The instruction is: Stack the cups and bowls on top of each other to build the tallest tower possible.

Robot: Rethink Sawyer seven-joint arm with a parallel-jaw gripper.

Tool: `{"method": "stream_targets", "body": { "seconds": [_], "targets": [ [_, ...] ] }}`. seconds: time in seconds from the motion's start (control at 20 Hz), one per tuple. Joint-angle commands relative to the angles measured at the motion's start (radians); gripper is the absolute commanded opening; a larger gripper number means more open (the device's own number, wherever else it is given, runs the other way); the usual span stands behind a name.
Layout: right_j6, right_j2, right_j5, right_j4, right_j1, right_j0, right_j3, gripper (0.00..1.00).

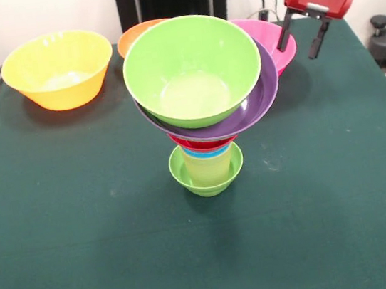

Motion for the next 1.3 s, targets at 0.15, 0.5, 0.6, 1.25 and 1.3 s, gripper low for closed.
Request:
{"method": "stream_targets", "body": {
  "seconds": [0.15, 0.5, 0.6, 1.25, 1.3],
  "targets": [
    [0.207, 0.07, -0.093, 0.062, 0.075, 0.011, 0.086, 1.0],
    [0.196, 0.072, -0.137, 0.078, 0.099, 0.011, 0.102, 1.0],
    [0.194, 0.072, -0.146, 0.083, 0.101, 0.013, 0.107, 1.0],
    [0.174, 0.076, -0.151, 0.12, 0.104, 0.023, 0.116, 1.0],
    [0.173, 0.076, -0.147, 0.121, 0.103, 0.024, 0.114, 1.0]
  ]
}}
